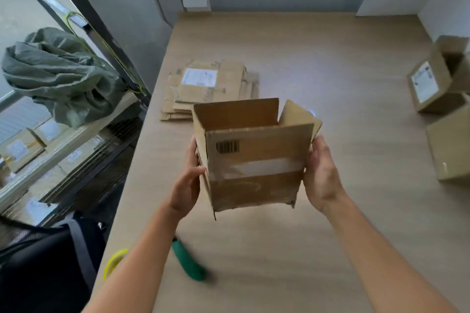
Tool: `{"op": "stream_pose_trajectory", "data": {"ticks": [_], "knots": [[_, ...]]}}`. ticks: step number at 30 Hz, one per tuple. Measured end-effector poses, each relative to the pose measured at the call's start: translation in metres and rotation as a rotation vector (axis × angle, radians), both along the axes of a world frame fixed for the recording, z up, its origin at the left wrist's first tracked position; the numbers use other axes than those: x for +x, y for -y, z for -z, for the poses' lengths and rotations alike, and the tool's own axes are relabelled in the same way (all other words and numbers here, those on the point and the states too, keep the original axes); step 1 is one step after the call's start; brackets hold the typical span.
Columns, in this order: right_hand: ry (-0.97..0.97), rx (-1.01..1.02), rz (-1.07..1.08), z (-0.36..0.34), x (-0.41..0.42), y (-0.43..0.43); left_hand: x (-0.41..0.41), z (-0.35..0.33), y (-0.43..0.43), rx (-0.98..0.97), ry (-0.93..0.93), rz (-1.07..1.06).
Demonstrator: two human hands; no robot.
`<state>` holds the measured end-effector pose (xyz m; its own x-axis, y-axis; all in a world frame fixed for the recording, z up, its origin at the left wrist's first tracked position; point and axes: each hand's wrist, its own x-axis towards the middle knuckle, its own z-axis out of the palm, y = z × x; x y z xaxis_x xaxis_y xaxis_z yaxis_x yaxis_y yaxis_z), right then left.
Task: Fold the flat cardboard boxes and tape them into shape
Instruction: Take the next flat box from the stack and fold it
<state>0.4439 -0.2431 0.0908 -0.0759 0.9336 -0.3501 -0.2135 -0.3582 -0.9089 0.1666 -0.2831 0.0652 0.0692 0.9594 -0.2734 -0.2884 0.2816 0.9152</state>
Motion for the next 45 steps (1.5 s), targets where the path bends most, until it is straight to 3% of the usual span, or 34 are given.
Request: {"op": "stream_pose_trajectory", "data": {"ticks": [3, 6, 13, 19, 23, 26, 28, 31, 35, 41, 45], "knots": [[-0.025, -0.059, -0.087, 0.006, 0.042, 0.055, 0.033, 0.009, 0.053, -0.166, 0.154, -0.033], [-0.09, -0.05, -0.144, 0.007, 0.07, 0.098, 0.064, 0.014, 0.088, -0.237, 0.145, 0.026], [-0.066, 0.061, -0.152, 0.023, 0.103, 0.152, 0.109, 0.021, 0.125, -0.249, -0.057, -0.017], [0.188, 0.121, -0.315, 0.028, 0.108, 0.171, 0.133, 0.021, 0.124, -0.289, 0.006, -0.175], [0.293, 0.275, -0.262, 0.034, 0.104, 0.181, 0.134, 0.024, 0.121, -0.394, 0.086, -0.286], [0.31, 0.418, -0.311, 0.049, 0.106, 0.184, 0.128, 0.026, 0.119, -0.465, 0.053, -0.334], [0.422, 0.443, -0.395, 0.061, 0.107, 0.186, 0.126, 0.026, 0.122, -0.497, -0.063, -0.314], [0.533, 0.34, -0.259, 0.073, 0.103, 0.193, 0.132, 0.029, 0.128, -0.423, -0.194, -0.224], [0.546, 0.273, -0.078, 0.087, 0.102, 0.191, 0.132, 0.031, 0.136, -0.287, -0.149, -0.192], [0.614, 0.303, -0.102, 0.098, 0.096, 0.178, 0.124, 0.038, 0.152, -0.24, -0.129, -0.118], [0.626, 0.312, -0.061, 0.101, 0.084, 0.178, 0.129, 0.053, 0.155, -0.176, -0.309, -0.097]]}}
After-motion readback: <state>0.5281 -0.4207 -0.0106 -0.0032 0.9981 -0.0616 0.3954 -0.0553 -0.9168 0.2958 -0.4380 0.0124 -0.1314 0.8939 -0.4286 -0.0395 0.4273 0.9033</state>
